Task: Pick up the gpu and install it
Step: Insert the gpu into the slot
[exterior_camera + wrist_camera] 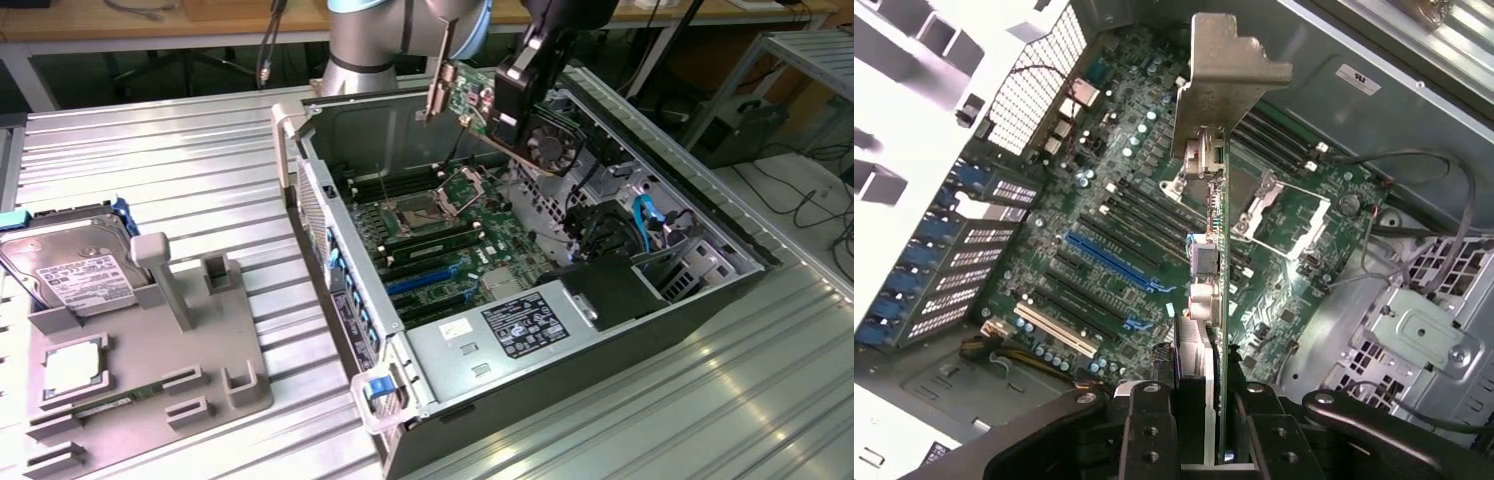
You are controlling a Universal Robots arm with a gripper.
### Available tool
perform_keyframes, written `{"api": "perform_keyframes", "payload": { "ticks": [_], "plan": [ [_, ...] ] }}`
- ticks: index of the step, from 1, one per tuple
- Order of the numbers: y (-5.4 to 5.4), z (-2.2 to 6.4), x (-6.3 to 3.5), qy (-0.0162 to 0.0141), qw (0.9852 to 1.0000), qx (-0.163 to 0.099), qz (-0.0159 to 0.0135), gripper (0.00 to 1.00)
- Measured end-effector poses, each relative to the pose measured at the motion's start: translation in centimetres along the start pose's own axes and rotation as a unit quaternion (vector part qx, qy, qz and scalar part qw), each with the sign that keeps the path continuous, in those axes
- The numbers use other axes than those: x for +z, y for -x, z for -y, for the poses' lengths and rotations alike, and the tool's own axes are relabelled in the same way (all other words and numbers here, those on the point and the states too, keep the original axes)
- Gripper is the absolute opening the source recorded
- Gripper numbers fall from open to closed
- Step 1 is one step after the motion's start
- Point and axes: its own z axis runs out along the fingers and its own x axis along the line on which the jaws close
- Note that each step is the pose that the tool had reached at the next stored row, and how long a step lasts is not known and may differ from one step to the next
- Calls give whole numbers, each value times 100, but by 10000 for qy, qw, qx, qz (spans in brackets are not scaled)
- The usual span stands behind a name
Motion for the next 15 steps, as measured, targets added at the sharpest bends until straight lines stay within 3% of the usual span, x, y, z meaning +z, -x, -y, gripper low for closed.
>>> {"api": "perform_keyframes", "payload": {
  "ticks": [15],
  "plan": [
    [-1,2,28,19,9985,-543,-31,28]
  ]
}}
